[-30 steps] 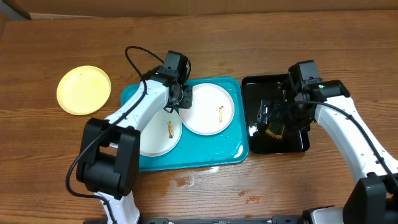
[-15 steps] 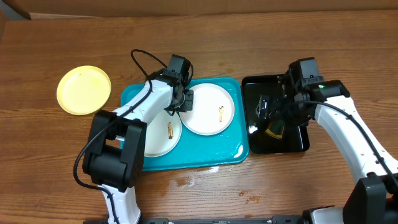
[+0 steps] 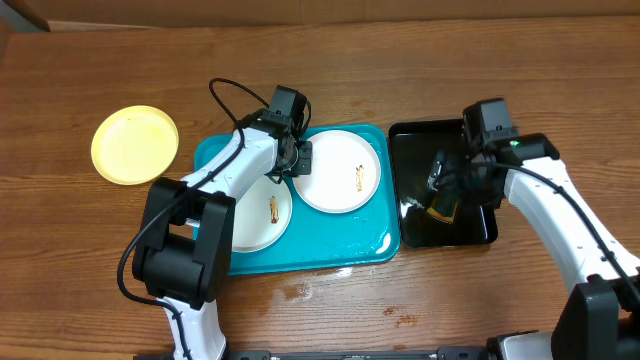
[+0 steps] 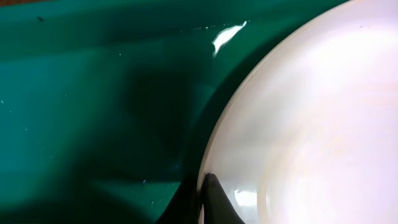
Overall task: Clean dirty plates on tray and stack at the side
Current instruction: 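Grip the rim of the right white plate with the left gripper, then lower the right gripper into the black tray and grasp the sponge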
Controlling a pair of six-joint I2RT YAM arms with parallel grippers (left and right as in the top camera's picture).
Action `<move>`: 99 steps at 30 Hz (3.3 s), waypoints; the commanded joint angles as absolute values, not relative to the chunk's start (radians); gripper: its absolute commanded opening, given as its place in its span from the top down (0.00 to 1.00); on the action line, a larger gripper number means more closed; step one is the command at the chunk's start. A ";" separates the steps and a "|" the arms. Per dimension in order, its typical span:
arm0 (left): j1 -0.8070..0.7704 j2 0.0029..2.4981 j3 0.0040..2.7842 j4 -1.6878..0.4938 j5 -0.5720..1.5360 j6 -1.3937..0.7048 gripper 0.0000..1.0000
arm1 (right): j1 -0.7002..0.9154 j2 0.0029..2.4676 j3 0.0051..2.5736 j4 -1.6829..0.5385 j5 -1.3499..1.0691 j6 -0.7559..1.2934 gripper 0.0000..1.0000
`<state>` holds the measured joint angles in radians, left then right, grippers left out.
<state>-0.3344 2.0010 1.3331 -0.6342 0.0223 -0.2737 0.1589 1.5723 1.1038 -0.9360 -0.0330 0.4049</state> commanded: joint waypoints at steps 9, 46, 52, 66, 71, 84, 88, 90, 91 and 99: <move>-0.341 2.018 1.327 -0.634 0.000 -0.292 0.93 | 0.163 1.575 0.866 -0.673 0.025 0.492 0.31; -0.341 2.018 1.327 -0.634 0.000 -0.292 0.88 | 0.163 1.580 0.826 -0.607 0.102 0.343 0.96; -0.341 2.018 1.327 -0.634 0.001 -0.292 0.87 | 0.163 1.579 0.908 -0.658 0.100 0.304 0.53; -0.341 2.018 1.327 -0.634 0.000 -0.292 0.84 | 0.163 1.599 0.894 -0.530 0.171 0.298 0.49; -0.341 2.018 1.327 -0.634 0.000 -0.292 0.84 | 0.163 1.648 0.888 -0.513 0.167 0.298 0.49; -0.341 2.018 1.327 -0.633 0.000 -0.292 0.84 | 0.163 1.684 0.976 -0.521 0.060 0.299 0.71; -0.341 2.018 1.327 -0.634 0.000 -0.292 0.83 | 0.163 1.675 1.061 -0.640 0.050 0.299 0.43; -0.341 2.018 1.327 -0.634 0.000 -0.292 0.82 | 0.163 1.674 1.103 -0.715 0.050 0.299 0.42; -0.341 2.018 1.327 -0.634 0.000 -0.292 0.81 | 0.163 1.674 1.116 -0.748 0.050 0.299 0.42; -0.341 2.018 1.327 -0.633 0.000 -0.292 0.77 | 0.163 1.686 1.049 -0.869 0.051 0.314 0.44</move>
<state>-0.3344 2.0014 1.3315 -0.6350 0.0135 -0.2829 0.1596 1.6859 1.0859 -0.8753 0.0551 0.3027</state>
